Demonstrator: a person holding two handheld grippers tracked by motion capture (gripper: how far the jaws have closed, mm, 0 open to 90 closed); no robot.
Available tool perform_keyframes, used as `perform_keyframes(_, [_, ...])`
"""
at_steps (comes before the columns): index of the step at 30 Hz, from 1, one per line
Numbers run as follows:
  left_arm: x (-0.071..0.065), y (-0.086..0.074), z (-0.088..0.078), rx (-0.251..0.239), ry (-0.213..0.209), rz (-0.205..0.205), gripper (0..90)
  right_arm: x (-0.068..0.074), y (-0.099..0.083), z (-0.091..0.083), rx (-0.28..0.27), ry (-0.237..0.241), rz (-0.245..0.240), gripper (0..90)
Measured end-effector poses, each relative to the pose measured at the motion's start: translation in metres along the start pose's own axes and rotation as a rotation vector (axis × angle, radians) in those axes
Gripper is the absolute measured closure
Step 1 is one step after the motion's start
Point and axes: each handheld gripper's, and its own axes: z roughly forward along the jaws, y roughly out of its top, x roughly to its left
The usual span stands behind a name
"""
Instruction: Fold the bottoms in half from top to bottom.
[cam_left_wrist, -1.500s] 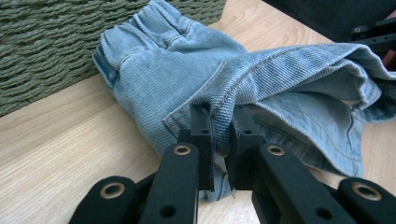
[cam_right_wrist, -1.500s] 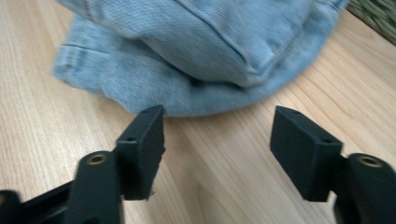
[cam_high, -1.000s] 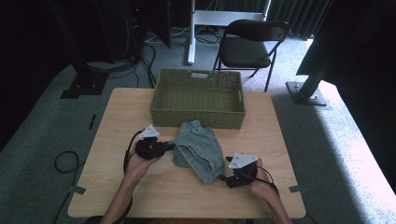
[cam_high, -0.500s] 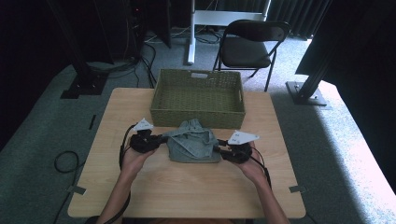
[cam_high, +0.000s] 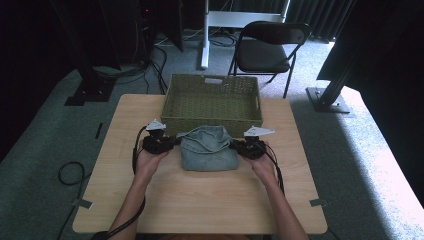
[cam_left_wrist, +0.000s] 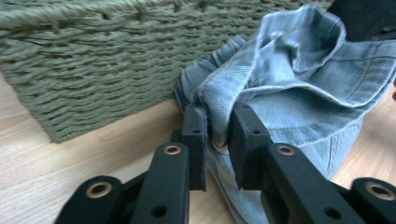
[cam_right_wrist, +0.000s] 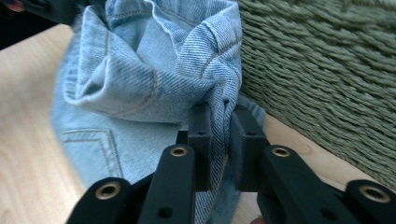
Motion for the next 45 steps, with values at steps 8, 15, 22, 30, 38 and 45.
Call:
perform_keyframes(8, [0.013,-0.003,-0.009,-0.015,0.081,-0.022,72.2,-0.009,-0.002,0.009,0.041,-0.081,0.049,65.7])
perform_keyframes(15, [-0.007,-0.009,-0.001,0.020,0.020,0.068,70.0,-0.011,0.001,0.007,0.048,-0.139,0.084,59.8])
perform_keyframes(22, [-0.029,-0.007,0.018,0.065,-0.027,0.159,69.2,-0.004,0.008,0.000,0.013,-0.114,0.028,50.8])
perform_keyframes(30, [-0.019,0.007,0.031,0.046,0.014,0.118,68.8,0.001,0.015,-0.008,-0.018,-0.070,-0.006,46.6])
perform_keyframes(38, [-0.002,0.009,0.036,0.039,0.107,0.042,68.6,-0.005,0.018,-0.001,0.040,-0.197,-0.010,81.5])
perform_keyframes(45, [0.005,0.007,0.021,0.003,0.135,0.011,67.1,-0.010,0.018,-0.016,0.004,-0.235,0.020,66.8])
